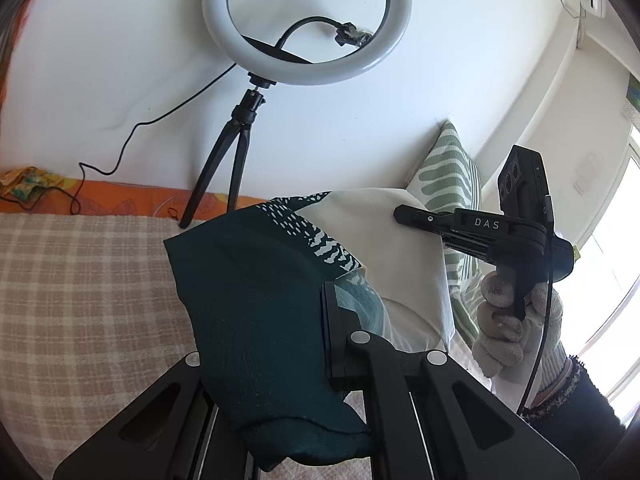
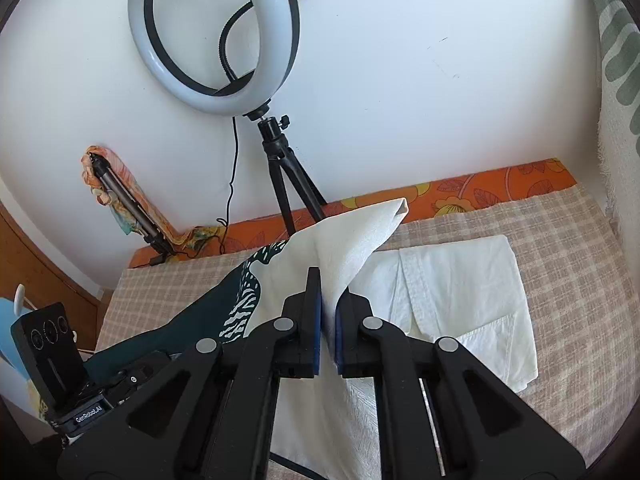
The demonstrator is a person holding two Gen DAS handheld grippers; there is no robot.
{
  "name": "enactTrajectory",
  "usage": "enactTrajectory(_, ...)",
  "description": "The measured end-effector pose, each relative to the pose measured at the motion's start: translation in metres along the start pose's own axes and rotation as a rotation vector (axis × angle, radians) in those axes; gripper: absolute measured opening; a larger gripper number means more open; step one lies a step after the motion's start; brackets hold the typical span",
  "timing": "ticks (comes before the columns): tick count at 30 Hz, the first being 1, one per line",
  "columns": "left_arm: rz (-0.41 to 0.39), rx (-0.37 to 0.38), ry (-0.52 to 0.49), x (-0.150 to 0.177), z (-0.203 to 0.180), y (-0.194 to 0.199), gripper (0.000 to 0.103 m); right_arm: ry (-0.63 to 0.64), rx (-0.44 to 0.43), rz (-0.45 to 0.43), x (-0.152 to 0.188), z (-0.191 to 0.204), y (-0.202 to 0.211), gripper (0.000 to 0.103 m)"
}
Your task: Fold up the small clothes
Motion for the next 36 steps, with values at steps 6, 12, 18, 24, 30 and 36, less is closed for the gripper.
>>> enactTrajectory(6, 0.032, -0.008, -0.063, 0.0, -0.021, -0.046, 0.004, -0.023, 0.083, -0.013, -0.015, -0.056, -0.001, 0.006)
enactTrajectory(12, 0.181, -0.01, -0.059, 0.038, -0.027, -0.097, 0.004, -0.003, 0.197, 0.05, -0.007, -0.105, -0.025, 0.006)
enactTrajectory(18, 0.266, -0.044, -0.079, 0.065, -0.027, -0.097, 0.018, 0.028, 0.443, 0.131, 0.013, -0.152, -0.044, 0.024)
enactTrajectory(24, 0.222, -0.198, -0.141, 0.058, -0.025, -0.068, 0.08, -0.004, 0.483, 0.084, 0.021, -0.164, -0.026, 0.072)
enactTrajectory(30, 0.208, -0.226, -0.123, 0.052, -0.022, -0.045, 0.081, -0.034, 0.446, 0.039, 0.023, -0.146, -0.006, 0.08)
enactTrajectory(36, 0.171, -0.238, -0.175, 0.046, -0.042, -0.016, 0.081, -0.023, 0.428, -0.004, 0.023, -0.116, 0.023, 0.083)
Point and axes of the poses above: each gripper's, at about its wrist camera, not at the fingertips, and y roughly against the way its jaws point, z to its left, x to its underside, the point moved 7 cm from there along -y, roughly the way its jaws point, and after that the axes turned 1 degree about -z, right-handed, at the moved point
